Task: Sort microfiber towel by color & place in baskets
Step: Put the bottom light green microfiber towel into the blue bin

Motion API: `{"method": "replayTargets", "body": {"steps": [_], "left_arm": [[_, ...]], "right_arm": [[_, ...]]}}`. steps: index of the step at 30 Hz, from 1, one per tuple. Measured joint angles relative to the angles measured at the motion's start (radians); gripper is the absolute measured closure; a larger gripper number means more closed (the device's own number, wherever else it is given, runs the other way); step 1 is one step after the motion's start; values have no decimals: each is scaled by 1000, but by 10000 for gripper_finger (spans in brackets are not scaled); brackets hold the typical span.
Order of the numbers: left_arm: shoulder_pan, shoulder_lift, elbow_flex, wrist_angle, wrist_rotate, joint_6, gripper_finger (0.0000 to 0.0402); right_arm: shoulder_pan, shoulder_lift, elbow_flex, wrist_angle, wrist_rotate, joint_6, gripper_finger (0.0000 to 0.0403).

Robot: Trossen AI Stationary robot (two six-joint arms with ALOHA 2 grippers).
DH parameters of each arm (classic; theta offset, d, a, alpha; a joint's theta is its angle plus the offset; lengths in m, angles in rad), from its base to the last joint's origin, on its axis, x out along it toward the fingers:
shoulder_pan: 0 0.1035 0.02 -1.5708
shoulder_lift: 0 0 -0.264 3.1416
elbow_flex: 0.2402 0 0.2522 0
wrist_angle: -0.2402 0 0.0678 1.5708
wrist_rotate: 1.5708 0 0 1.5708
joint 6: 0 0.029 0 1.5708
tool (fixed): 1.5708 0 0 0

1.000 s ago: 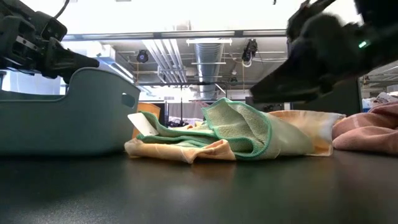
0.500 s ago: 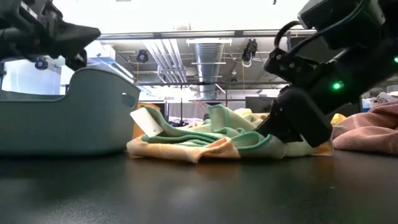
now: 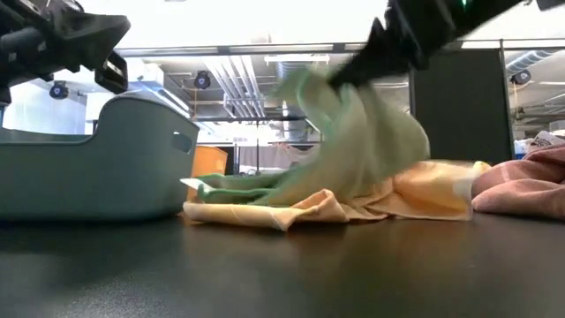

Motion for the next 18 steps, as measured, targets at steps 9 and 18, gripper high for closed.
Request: {"method": "replayTargets", "body": {"steps": [9,18], "left_arm": [[-6,176,38,137,-75,217,402],[-5,430,183,110,-134,240,361]], "right_arm": [[-84,-152,24,196,3,-277,385],[-186,-146,26,512,-211,-445,385]]}}
